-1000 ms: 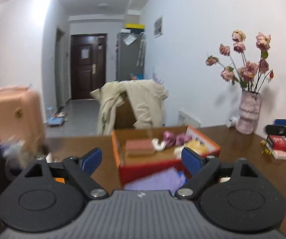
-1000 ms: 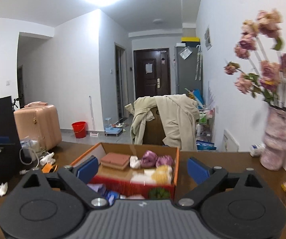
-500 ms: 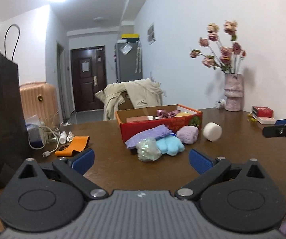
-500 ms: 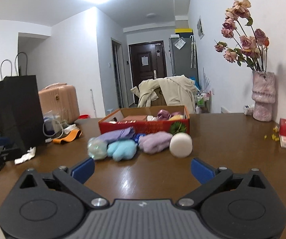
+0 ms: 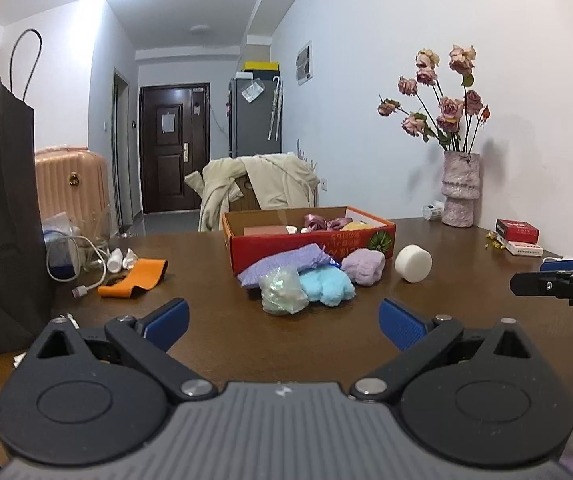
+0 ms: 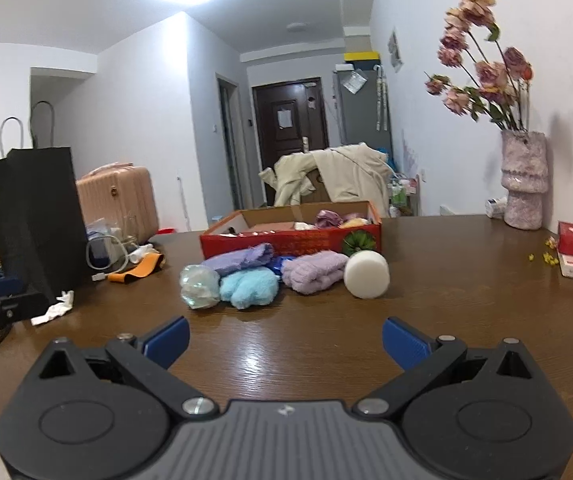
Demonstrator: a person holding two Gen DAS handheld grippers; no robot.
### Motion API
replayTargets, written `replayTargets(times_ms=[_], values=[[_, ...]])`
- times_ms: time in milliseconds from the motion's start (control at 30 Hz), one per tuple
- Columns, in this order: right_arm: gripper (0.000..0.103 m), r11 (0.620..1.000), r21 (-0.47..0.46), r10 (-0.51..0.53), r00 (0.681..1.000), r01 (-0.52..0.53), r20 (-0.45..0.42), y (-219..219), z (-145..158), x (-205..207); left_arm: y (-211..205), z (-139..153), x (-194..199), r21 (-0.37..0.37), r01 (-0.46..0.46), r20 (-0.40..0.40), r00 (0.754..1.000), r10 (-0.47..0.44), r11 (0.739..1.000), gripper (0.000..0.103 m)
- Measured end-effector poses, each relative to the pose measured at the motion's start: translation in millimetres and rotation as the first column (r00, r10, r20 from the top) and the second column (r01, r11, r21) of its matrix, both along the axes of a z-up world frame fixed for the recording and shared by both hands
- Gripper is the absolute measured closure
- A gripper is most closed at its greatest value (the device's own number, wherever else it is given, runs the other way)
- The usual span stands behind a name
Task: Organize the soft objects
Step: 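Move both grippers back over the pile of soft items, then grasp the white cylindrical sponge with the right gripper while the left gripper grasps the iridescent plastic bag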
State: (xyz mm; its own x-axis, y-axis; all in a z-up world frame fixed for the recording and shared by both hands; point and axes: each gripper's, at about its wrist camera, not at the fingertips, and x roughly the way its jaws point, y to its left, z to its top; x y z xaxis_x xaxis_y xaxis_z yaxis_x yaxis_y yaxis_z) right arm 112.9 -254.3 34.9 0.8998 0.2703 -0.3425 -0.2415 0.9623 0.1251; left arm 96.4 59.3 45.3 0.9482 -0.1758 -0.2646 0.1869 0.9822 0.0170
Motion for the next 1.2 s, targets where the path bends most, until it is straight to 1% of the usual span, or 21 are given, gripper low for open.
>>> replayTargets(times_ms=[133, 233, 333, 433, 500, 533, 600, 700, 767, 833, 900, 967, 1000, 1033, 1067, 1100, 1133, 1200], values=[[0.000, 0.999, 0.033, -0.032, 0.999, 0.032, -0.006, -8, -6, 6, -7, -8, 15, -0.015, 0.013, -0.045, 0.999, -0.014, 1.000, 0.000], [0.001, 0.999, 0.035, -0.036, 0.999, 0.037, -0.025, -11, -12, 21, -17, -14, 38, -0.031, 0.044, -0.079, 0.996, -0.046, 0.999, 0.000], [0.005, 0.999, 0.028, -0.034, 0.998, 0.036, -0.062, -13, -15, 48, -28, -18, 77, -0.043, 0.029, -0.127, 0.991, -0.034, 0.999, 0.000], [0.012, 1.000, 0.027, -0.010, 0.996, 0.012, -0.088, -11, -14, 80, -31, -20, 119, -0.079, -0.002, -0.170, 0.985, -0.011, 0.997, 0.000], [0.014, 1.000, 0.027, 0.012, 0.994, -0.009, -0.107, -6, -14, 104, -31, -23, 144, -0.088, -0.027, -0.192, 0.981, 0.010, 0.996, 0.002], [0.017, 0.999, 0.024, 0.023, 0.993, -0.021, -0.115, -2, -14, 116, -33, -24, 160, -0.085, -0.045, -0.211, 0.977, 0.027, 0.995, 0.004], [0.021, 0.999, 0.011, 0.048, 0.991, -0.047, -0.126, 7, -14, 141, -32, -26, 184, -0.079, -0.063, -0.242, 0.969, 0.043, 0.995, 0.016], [0.027, 0.998, -0.011, 0.064, 0.990, -0.066, -0.127, 19, -15, 174, -28, -33, 215, -0.078, -0.079, -0.293, 0.955, 0.053, 0.994, 0.023], [0.028, 0.998, -0.049, 0.041, 0.993, -0.046, -0.113, 25, -16, 194, -25, -41, 229, -0.078, -0.098, -0.311, 0.948, 0.070, 0.992, 0.028], [0.028, 0.995, -0.101, -0.015, 0.995, 0.005, -0.100, 25, -18, 210, -20, -48, 236, -0.113, -0.103, -0.328, 0.943, 0.061, 0.988, 0.038], [0.028, 0.989, -0.129, -0.081, 0.990, 0.066, -0.113, 20, -23, 230, -14, -56, 240, -0.163, -0.067, -0.350, 0.937, 0.005, 0.984, 0.062], [0.028, 0.978, -0.164, -0.151, 0.980, 0.128, -0.132, 15, -30, 248, -9, -60, 242, -0.200, -0.057, -0.372, 0.928, -0.022, 0.978, 0.067], [0.030, 0.972, -0.179, -0.175, 0.975, 0.149, -0.135, 14, -35, 253, -8, -59, 242, -0.206, -0.058, -0.367, 0.930, -0.022, 0.977, 0.069], [0.033, 0.969, -0.181, -0.193, 0.971, 0.167, -0.138, 10, -39, 258, -6, -59, 242, -0.213, -0.056, -0.363, 0.932, -0.026, 0.976, 0.070], [0.036, 0.971, -0.164, -0.200, 0.969, 0.176, -0.147, 7, -44, 262, -5, -60, 242, -0.219, -0.054, -0.363, 0.931, -0.030, 0.974, 0.070], [0.048, 0.975, -0.137, -0.198, 0.967, 0.177, -0.159, 3, -48, 266, -4, -61, 242, -0.226, -0.054, -0.366, 0.930, -0.034, 0.973, 0.071], [0.048, 0.977, -0.122, -0.192, 0.967, 0.173, -0.167, -1, -51, 267, -3, -62, 243, -0.227, -0.052, -0.368, 0.929, -0.036, 0.973, 0.071], [0.048, 0.978, -0.112, -0.191, 0.971, 0.176, -0.145, -3, -53, 266, -4, -62, 242, -0.216, -0.045, -0.364, 0.931, -0.037, 0.975, 0.071]])
